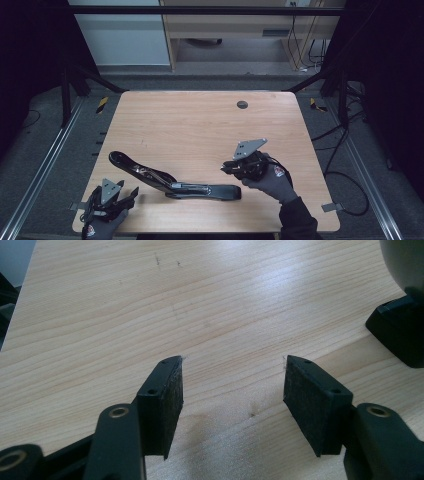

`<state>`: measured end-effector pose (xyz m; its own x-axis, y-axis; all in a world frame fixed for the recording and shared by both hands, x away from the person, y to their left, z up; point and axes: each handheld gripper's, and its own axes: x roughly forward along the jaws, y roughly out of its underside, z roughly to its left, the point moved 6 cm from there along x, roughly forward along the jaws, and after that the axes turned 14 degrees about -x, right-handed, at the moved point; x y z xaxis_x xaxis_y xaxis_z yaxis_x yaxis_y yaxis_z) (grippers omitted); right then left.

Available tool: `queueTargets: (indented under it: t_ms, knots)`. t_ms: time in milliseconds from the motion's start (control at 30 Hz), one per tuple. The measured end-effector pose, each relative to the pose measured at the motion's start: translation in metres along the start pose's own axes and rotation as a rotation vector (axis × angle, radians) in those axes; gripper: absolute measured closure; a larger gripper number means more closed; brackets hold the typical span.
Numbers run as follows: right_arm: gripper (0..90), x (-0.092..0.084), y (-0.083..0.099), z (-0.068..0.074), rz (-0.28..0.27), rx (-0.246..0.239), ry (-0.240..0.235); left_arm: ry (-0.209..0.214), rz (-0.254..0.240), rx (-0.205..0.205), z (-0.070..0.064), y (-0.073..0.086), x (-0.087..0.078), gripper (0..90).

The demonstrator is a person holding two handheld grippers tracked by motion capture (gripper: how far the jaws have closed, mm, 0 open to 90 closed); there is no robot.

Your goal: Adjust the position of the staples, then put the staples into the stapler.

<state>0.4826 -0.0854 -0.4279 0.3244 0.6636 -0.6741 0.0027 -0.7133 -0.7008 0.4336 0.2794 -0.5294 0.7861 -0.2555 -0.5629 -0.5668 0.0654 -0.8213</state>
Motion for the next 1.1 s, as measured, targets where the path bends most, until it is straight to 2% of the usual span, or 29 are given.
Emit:
queueTargets:
  t_ms: [300,467,1100]
  knots:
    - [78.3,0.006,-0.011,0.002,0.027,-0.038,-0.026,0.008,0.003,-0.005,0.000,0.000,0.001,40.3]
    - [78.3,0.014,-0.018,0.004,0.032,-0.064,-0.058,0.009,0.000,-0.007,0.000,-0.001,0.001,40.3]
    - [78.3,0.030,-0.024,0.006,0.030,-0.089,-0.106,0.008,0.003,-0.006,0.000,-0.001,0.003,40.2]
